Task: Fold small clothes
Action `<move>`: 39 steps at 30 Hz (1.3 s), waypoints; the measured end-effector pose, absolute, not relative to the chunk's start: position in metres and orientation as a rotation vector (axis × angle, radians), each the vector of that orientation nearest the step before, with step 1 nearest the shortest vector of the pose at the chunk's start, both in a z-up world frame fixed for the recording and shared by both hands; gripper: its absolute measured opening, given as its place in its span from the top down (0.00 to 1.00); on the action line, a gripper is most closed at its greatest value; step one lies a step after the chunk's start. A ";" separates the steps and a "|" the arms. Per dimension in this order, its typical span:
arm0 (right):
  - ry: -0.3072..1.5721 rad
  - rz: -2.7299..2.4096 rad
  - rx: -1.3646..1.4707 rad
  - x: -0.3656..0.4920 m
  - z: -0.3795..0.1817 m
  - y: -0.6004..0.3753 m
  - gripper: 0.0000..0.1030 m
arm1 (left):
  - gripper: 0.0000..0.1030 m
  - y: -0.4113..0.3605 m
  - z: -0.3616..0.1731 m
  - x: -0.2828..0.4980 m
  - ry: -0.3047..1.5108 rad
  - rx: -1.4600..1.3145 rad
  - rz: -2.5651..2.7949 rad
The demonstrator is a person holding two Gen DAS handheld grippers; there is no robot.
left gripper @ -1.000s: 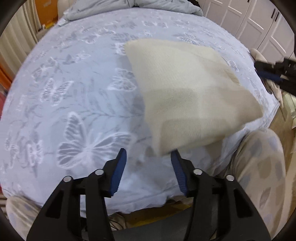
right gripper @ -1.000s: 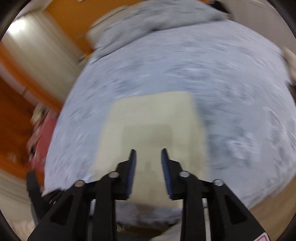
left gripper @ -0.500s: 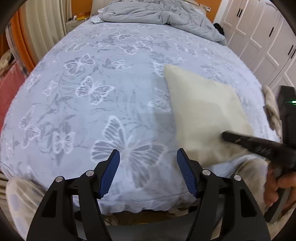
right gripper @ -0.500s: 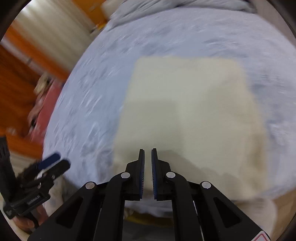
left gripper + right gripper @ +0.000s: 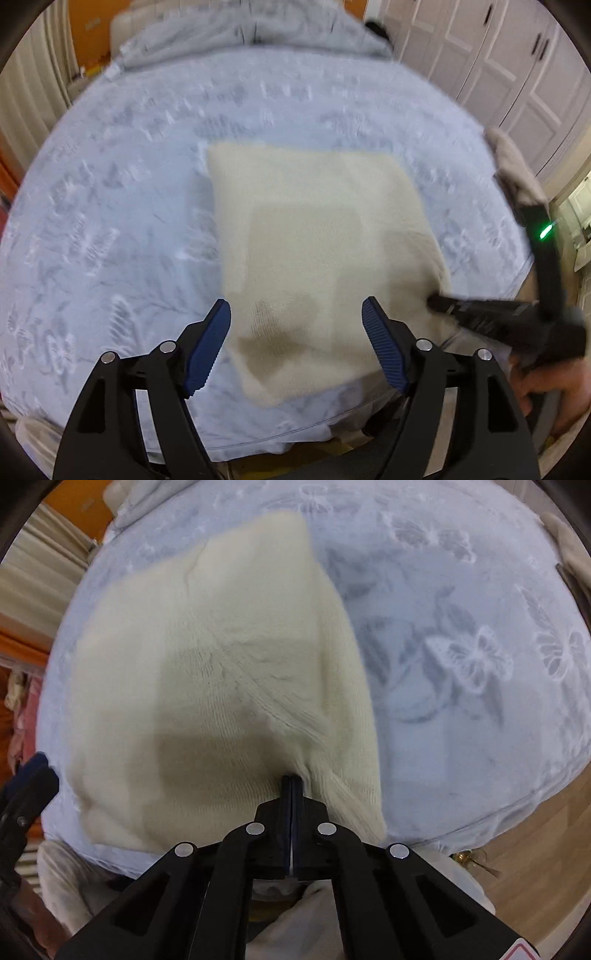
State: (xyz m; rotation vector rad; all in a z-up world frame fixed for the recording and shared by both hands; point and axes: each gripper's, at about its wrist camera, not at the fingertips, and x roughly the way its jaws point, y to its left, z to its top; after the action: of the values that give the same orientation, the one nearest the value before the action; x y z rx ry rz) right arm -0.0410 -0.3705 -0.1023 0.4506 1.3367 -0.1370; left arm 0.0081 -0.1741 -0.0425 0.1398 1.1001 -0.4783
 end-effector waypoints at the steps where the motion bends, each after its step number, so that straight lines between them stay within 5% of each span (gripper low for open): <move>1: 1.296 -0.114 0.474 -0.038 -0.087 -0.374 1.00 | 0.31 -0.179 -0.052 0.012 1.128 0.145 -0.473; 3: 1.205 -0.062 0.560 -0.029 -0.066 -0.386 0.93 | 0.31 -0.186 -0.070 0.019 1.138 0.202 -0.419; 7: 1.112 -0.116 0.635 0.003 -0.063 -0.425 0.48 | 0.24 -0.184 -0.076 0.021 1.141 0.200 -0.409; 12: 1.173 -0.073 0.790 0.054 -0.099 -0.435 0.52 | 0.21 -0.182 -0.080 0.023 1.154 0.215 -0.412; 14: 1.119 -0.083 0.732 0.064 -0.088 -0.432 0.90 | 0.19 -0.182 -0.082 0.027 1.164 0.210 -0.414; 17: 1.017 -0.085 0.662 0.067 -0.057 -0.416 0.90 | 0.19 -0.179 -0.084 0.028 1.165 0.199 -0.418; 22: 1.161 -0.177 0.437 0.077 -0.108 -0.404 0.86 | 0.17 -0.182 -0.088 0.030 1.177 0.216 -0.419; 28: 0.999 -0.128 0.465 0.020 -0.030 -0.396 0.83 | 0.17 -0.181 -0.088 0.031 1.184 0.206 -0.414; 34: 1.279 -0.114 0.330 -0.013 -0.104 -0.354 0.84 | 0.17 -0.181 -0.088 0.029 1.181 0.206 -0.405; 39: 1.246 -0.141 0.364 -0.013 -0.078 -0.361 0.84 | 0.17 -0.185 -0.086 0.023 1.171 0.232 -0.393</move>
State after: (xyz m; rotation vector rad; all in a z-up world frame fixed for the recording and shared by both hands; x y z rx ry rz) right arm -0.0126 -0.3611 -0.0782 0.3644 1.2465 -0.1411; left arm 0.0226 -0.1850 -0.0857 0.2316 1.1708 -0.3933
